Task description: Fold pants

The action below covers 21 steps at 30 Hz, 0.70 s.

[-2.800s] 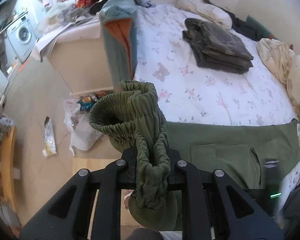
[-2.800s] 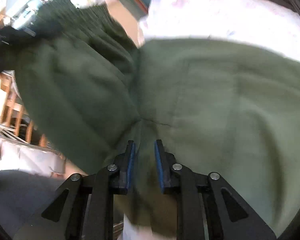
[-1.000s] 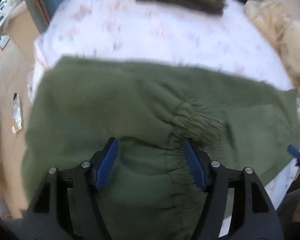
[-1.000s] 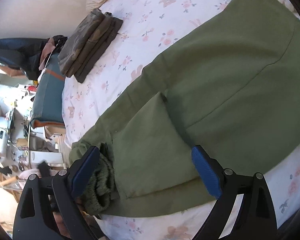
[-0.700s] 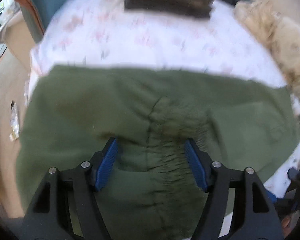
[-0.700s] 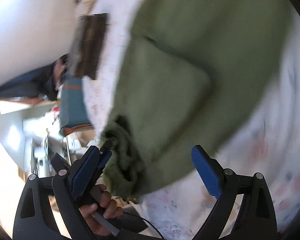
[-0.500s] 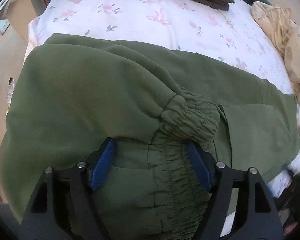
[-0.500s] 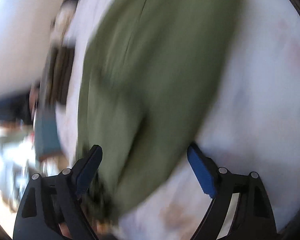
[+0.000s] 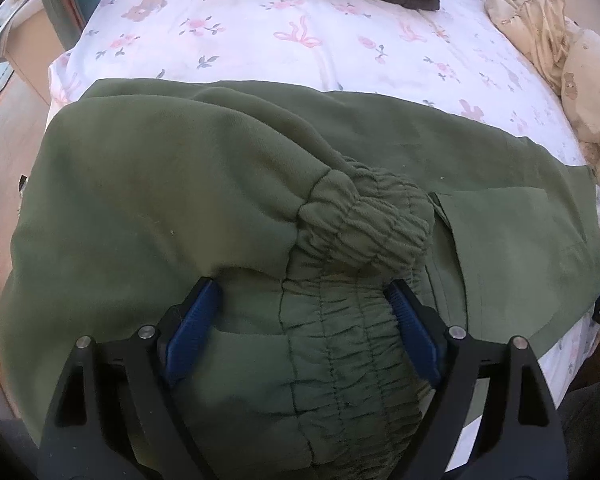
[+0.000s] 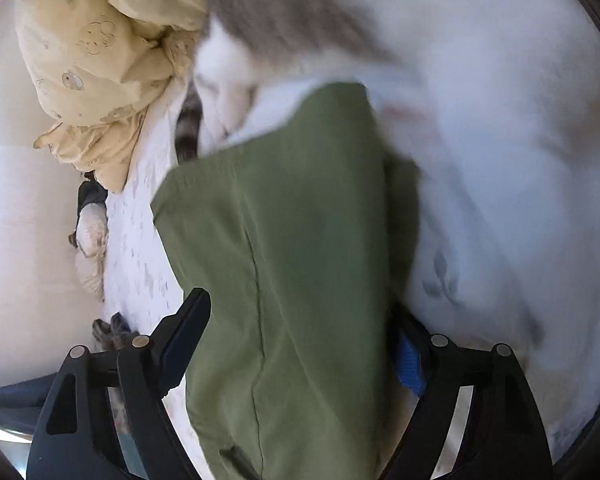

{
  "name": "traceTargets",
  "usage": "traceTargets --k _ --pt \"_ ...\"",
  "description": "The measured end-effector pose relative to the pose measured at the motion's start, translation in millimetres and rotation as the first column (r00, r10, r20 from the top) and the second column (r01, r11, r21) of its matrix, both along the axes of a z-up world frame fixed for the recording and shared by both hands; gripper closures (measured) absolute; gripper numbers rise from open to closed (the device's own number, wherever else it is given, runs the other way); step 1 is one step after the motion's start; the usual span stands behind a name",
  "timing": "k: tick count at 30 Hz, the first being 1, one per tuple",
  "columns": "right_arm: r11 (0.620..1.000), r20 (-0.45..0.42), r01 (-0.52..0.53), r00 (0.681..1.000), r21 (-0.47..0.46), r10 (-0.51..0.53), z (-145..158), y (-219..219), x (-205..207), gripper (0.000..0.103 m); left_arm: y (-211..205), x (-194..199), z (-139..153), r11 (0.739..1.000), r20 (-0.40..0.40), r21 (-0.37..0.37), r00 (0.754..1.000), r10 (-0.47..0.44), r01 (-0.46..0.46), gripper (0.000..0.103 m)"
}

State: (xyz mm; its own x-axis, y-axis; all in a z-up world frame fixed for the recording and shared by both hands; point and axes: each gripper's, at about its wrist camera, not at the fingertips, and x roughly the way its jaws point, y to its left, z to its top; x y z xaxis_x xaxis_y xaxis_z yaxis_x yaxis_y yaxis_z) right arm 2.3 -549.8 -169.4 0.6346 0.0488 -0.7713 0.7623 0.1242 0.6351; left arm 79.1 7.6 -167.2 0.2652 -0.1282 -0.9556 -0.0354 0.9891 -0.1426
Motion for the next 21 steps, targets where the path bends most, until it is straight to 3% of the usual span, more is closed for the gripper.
traceTargets --k 4,7,8,9,10,12,15,18,21 --pt "0.998 -0.072 -0.008 0.997 -0.066 0.003 1 -21 13 0.029 0 -9 5 1.000 0.014 0.013 1.000 -0.011 0.010 0.019" --pt "0.995 -0.113 -0.018 0.994 -0.097 0.007 -1 -32 15 0.046 -3 -9 9 0.999 0.023 0.048 1.000 -0.019 0.018 0.018" --pt "0.993 -0.114 -0.013 0.993 -0.114 0.000 2 -36 13 0.064 -5 -7 10 0.999 0.022 0.050 1.000 -0.013 0.012 0.018" --pt "0.990 -0.116 -0.016 0.993 -0.141 -0.001 5 -39 12 0.091 -5 -7 13 0.999 0.025 0.047 1.000 -0.004 0.002 0.019" --pt "0.982 -0.099 -0.005 0.995 -0.190 -0.014 13 -41 6 0.099 -5 -7 17 0.999 0.029 0.041 1.000 0.006 -0.007 0.021" --pt "0.971 -0.026 -0.009 1.000 -0.239 0.003 31 -37 3 0.099 -1 -9 35 0.999 0.063 0.021 0.997 0.040 -0.041 0.021" --pt "0.916 0.050 -0.116 0.988 -0.383 0.145 74 -10 11 0.099 6 -12 66 0.994 0.138 0.017 0.985 0.100 -0.104 0.021" --pt "0.835 0.102 -0.246 0.936 -0.493 0.336 113 30 25 0.099 27 -19 102 0.983 0.195 -0.009 0.964 0.181 -0.182 0.021" --pt "0.711 0.110 -0.383 0.834 -0.590 0.540 150 82 39 0.099 51 -26 125 0.979 0.158 -0.092 0.968 0.194 -0.181 0.021"
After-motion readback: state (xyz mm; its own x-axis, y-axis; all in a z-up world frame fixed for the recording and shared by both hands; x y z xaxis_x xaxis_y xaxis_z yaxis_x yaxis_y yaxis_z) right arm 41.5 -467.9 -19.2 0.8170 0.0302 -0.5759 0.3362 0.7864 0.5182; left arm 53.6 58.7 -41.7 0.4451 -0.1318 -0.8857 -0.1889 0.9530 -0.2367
